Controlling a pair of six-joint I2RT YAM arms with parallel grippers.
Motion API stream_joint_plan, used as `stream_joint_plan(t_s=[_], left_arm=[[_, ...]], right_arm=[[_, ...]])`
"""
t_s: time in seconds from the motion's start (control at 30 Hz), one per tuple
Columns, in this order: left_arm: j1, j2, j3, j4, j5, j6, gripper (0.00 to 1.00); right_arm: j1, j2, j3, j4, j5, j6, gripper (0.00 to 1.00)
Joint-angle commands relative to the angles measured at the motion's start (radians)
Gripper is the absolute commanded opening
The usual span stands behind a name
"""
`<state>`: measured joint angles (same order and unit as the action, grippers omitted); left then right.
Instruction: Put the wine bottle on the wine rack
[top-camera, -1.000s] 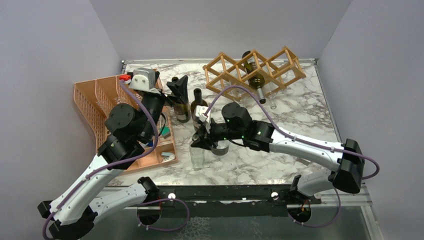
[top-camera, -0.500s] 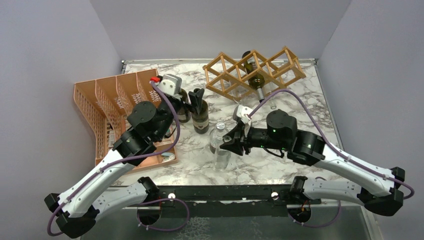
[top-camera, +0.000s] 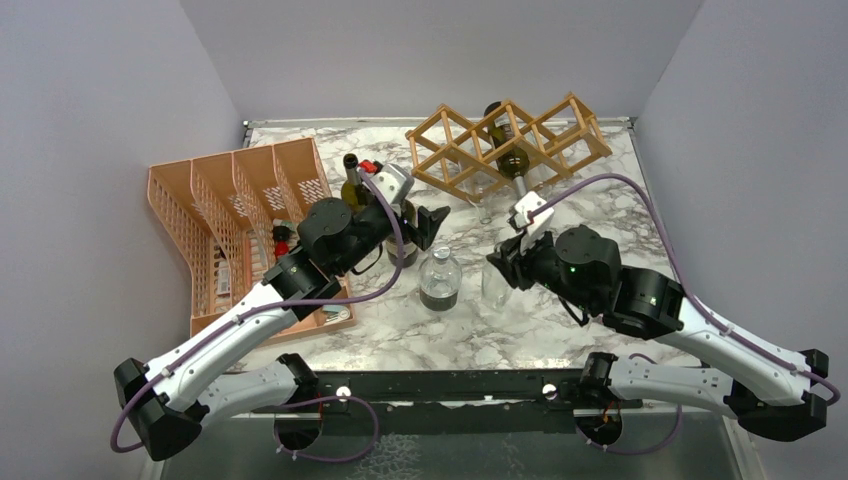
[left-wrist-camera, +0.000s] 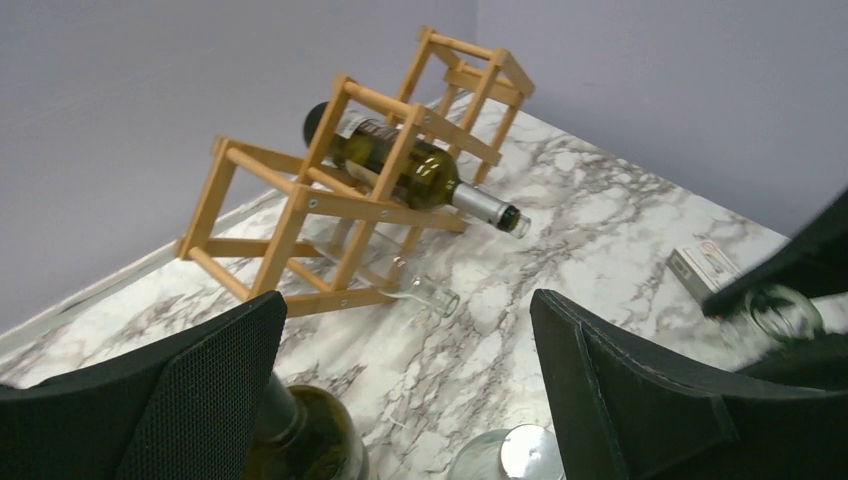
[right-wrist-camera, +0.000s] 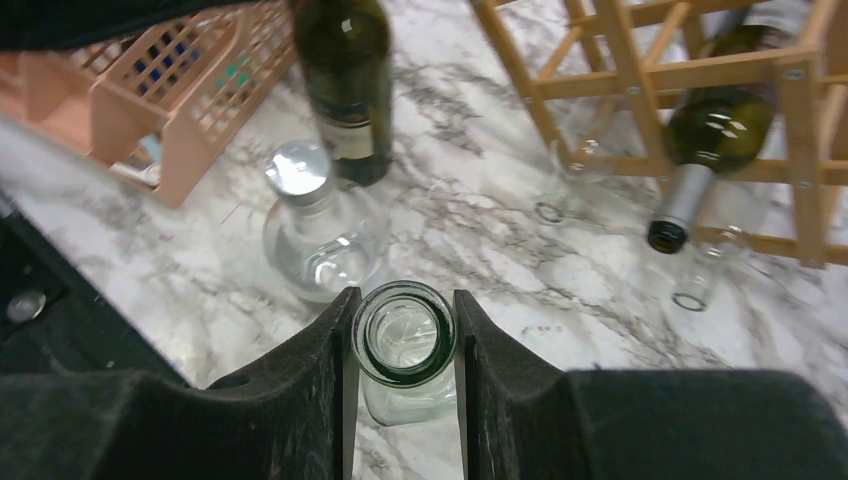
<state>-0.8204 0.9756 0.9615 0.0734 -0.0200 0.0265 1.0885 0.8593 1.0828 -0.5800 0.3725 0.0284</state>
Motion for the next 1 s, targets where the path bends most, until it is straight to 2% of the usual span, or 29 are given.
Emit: stream_joint_plan(t_s=[0.0,0.23,0.5,0.7,0.97], left_arm=[[-0.002,0.028,-0.015,0.096,0.2,0.015,0.99],[-0.004,0.142,-0.031,0.216,0.357,-0.05,0.99],[-0.025,0.292,0.011,0.309,0.471,0.013,0.99],[-0.05,0.356,0.012,0.339,0.467,0.077,0.99],[-0.067,0.41,0.026,0.392,0.451,0.075,0.99]], right_arm=[[0.007,-0.029,0.071,0.112,0.286,0.021,0.01],[0.007,0.016,0.151,0.134,0.493,0.134,0.01],[0.007,0.049,0.243,0.153,0.45,0.242,0.01],[0.006,0.081,0.284,0.144,0.431,0.273,0.01],[0.006,0.075,0.274,0.179,0.411,0.31,0.01]])
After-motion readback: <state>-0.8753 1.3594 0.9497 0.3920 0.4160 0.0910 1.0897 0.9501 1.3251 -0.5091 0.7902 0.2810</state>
